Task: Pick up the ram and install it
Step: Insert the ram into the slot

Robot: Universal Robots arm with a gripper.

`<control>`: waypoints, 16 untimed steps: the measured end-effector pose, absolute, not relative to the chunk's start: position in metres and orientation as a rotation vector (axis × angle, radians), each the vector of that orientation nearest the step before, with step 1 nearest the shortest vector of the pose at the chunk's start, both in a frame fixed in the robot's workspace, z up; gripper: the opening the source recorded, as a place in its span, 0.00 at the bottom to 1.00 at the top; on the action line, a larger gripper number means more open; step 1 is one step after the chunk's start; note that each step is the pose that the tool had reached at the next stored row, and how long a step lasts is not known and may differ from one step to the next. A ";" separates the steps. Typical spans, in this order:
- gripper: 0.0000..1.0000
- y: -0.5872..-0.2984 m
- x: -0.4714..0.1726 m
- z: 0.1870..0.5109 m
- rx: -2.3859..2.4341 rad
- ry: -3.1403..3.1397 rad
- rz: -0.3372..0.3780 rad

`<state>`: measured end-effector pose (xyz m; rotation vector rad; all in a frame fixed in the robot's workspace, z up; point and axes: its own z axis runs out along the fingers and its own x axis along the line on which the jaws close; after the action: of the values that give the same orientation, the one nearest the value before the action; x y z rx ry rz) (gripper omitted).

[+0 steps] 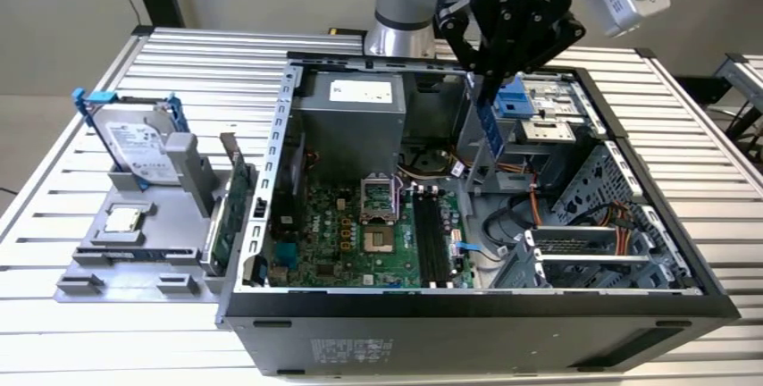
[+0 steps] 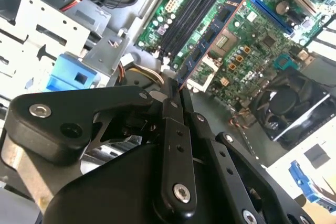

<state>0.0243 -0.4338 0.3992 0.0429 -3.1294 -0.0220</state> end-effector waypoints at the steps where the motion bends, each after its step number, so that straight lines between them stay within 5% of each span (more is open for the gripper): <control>1: 0.00 -0.434 0.025 0.397 0.043 -3.129 -0.022; 16: 0.00 -0.434 0.028 0.370 0.043 -3.131 -0.021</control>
<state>0.0280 -0.4338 0.3702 0.0430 -3.1308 -0.0212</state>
